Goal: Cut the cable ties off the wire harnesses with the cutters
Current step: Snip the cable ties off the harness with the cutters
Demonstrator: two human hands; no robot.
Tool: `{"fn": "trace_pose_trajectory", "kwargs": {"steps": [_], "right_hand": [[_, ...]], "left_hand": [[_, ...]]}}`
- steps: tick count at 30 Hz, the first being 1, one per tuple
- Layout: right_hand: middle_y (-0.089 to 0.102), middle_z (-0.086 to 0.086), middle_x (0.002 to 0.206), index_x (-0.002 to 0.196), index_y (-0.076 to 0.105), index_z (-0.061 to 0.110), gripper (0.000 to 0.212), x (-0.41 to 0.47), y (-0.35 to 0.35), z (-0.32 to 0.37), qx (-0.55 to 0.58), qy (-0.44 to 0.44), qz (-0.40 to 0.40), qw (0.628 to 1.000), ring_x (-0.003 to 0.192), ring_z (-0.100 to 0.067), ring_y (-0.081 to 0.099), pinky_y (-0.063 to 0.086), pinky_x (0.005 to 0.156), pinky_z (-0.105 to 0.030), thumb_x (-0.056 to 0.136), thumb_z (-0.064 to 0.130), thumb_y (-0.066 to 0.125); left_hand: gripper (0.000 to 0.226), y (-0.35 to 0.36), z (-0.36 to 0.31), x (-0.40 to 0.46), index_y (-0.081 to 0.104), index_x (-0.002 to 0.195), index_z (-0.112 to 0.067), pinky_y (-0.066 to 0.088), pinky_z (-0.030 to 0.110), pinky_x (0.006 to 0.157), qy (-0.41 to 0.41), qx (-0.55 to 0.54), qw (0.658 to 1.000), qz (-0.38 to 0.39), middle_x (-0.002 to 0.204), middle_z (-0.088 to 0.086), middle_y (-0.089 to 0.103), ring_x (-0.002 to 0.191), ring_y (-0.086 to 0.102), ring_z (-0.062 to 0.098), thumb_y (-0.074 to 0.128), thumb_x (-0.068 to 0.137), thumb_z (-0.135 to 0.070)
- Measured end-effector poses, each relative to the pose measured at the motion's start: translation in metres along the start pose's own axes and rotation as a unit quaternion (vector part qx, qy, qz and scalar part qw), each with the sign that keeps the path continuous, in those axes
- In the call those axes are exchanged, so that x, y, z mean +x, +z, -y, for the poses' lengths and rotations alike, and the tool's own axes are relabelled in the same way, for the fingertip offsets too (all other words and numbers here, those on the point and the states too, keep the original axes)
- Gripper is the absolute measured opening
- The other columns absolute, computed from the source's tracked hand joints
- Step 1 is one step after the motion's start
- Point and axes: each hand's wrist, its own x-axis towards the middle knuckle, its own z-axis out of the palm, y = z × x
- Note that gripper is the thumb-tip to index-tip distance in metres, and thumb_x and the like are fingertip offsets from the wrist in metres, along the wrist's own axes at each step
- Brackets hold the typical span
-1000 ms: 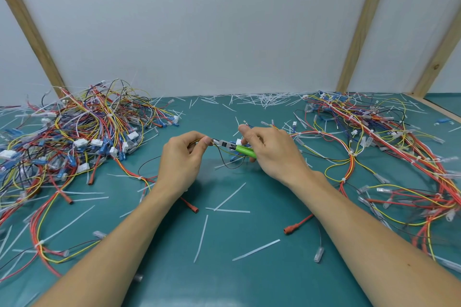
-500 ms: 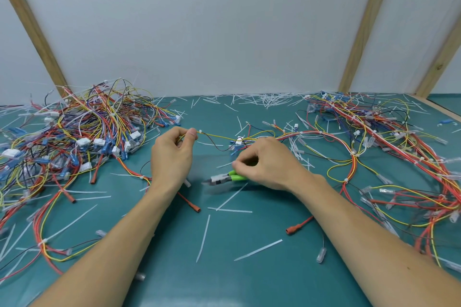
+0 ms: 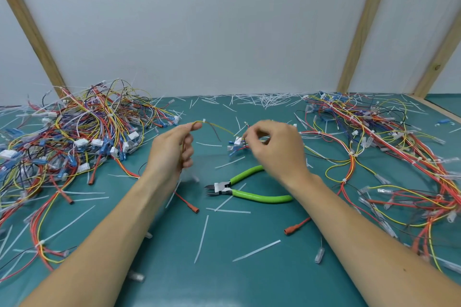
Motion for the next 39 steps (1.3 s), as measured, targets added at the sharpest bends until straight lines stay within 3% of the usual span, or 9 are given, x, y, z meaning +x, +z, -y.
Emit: {"fn": "trace_pose_trajectory", "kwargs": {"steps": [2, 5, 9, 16, 19, 25, 30, 33, 39], "right_hand": [[0.076, 0.012, 0.096, 0.096, 0.075, 0.026, 0.024, 0.004, -0.007, -0.003, -0.076, 0.017, -0.053, 0.996, 0.089, -0.013, 0.067, 0.052, 0.077, -0.031, 0.084, 0.017, 0.056], [0.068, 0.005, 0.126, 0.127, 0.064, 0.023, 0.050, 0.007, -0.010, -0.015, -0.172, 0.060, 0.077, 0.980, 0.121, -0.021, 0.057, 0.040, 0.099, -0.038, 0.082, 0.004, 0.057], [0.062, 0.003, 0.138, 0.145, 0.048, 0.026, 0.059, 0.004, -0.004, -0.028, -0.248, 0.099, 0.177, 0.947, 0.132, -0.024, 0.050, 0.034, 0.107, -0.040, 0.089, 0.012, 0.059], [0.059, 0.007, 0.098, 0.106, 0.064, 0.031, 0.011, 0.007, -0.006, -0.034, -0.240, 0.067, 0.117, 0.961, 0.111, -0.023, 0.055, 0.031, 0.085, -0.040, 0.101, 0.038, 0.057], [0.059, 0.005, 0.085, 0.096, 0.066, 0.021, 0.011, 0.009, -0.009, -0.025, -0.084, 0.012, 0.092, 0.992, 0.091, -0.025, 0.058, 0.041, 0.081, -0.041, 0.099, 0.031, 0.062], [0.056, -0.005, 0.063, 0.067, 0.058, 0.017, 0.016, -0.004, -0.005, 0.007, 0.069, -0.021, 0.207, 0.976, 0.064, -0.020, 0.051, 0.040, 0.063, -0.037, 0.083, 0.020, 0.062], [0.068, -0.010, 0.069, 0.069, 0.063, 0.004, 0.018, 0.001, -0.001, 0.013, 0.307, 0.106, 0.176, 0.929, 0.066, -0.021, 0.062, 0.051, 0.064, -0.032, 0.086, 0.006, 0.056], [0.070, -0.007, 0.072, 0.076, 0.063, 0.010, 0.023, 0.002, 0.004, 0.008, 0.309, 0.149, 0.136, 0.929, 0.055, -0.009, 0.061, 0.051, 0.058, -0.022, 0.097, 0.002, 0.059], [0.075, 0.004, 0.072, 0.083, 0.065, 0.015, 0.017, -0.004, 0.018, 0.000, 0.219, 0.160, 0.090, 0.958, 0.060, -0.011, 0.068, 0.059, 0.070, -0.037, 0.099, 0.021, 0.065]], "left_hand": [[0.028, -0.005, -0.008, 0.001, 0.076, 0.112, -0.017, 0.036, 0.018, 0.043, -0.055, -0.142, 0.983, 0.099, 0.069, -0.010, 0.047, 0.049, 0.036, 0.006, 0.054, 0.096, -0.024], [0.036, -0.013, -0.011, 0.002, 0.068, 0.129, -0.017, 0.052, 0.020, 0.061, -0.073, -0.237, 0.949, 0.195, 0.083, -0.012, 0.060, 0.061, 0.054, 0.002, 0.053, 0.097, -0.021], [0.040, -0.015, -0.010, 0.002, 0.063, 0.135, -0.026, 0.051, 0.020, 0.063, -0.047, -0.256, 0.944, 0.204, 0.086, -0.013, 0.060, 0.063, 0.056, 0.001, 0.056, 0.096, -0.027], [0.026, -0.011, -0.005, 0.007, 0.069, 0.121, -0.030, 0.017, 0.015, 0.038, -0.019, -0.116, 0.991, 0.064, 0.065, -0.012, 0.040, 0.043, 0.026, 0.004, 0.054, 0.100, -0.034], [0.023, -0.012, 0.001, 0.009, 0.069, 0.116, -0.023, 0.016, 0.015, 0.038, -0.014, -0.059, 0.997, -0.043, 0.066, -0.011, 0.039, 0.043, 0.027, 0.003, 0.052, 0.103, -0.029], [0.018, -0.015, 0.006, 0.010, 0.069, 0.112, -0.020, 0.030, 0.015, 0.039, 0.009, 0.010, 0.993, -0.113, 0.065, -0.008, 0.057, 0.042, 0.044, 0.004, 0.055, 0.101, -0.017], [0.023, -0.005, 0.013, 0.002, 0.073, 0.087, -0.025, 0.045, 0.024, 0.065, 0.107, 0.274, 0.954, -0.052, 0.077, -0.004, 0.071, 0.072, 0.061, 0.012, 0.062, 0.093, -0.005], [0.017, 0.003, 0.020, -0.003, 0.074, 0.103, -0.027, 0.040, 0.022, 0.079, 0.134, 0.421, 0.897, -0.014, 0.104, -0.007, 0.067, 0.093, 0.061, 0.010, 0.069, 0.091, -0.016], [0.016, 0.013, 0.018, -0.009, 0.077, 0.095, -0.024, 0.051, 0.023, 0.084, 0.182, 0.308, 0.933, 0.039, 0.092, -0.014, 0.076, 0.088, 0.068, 0.000, 0.062, 0.098, -0.020]]}}
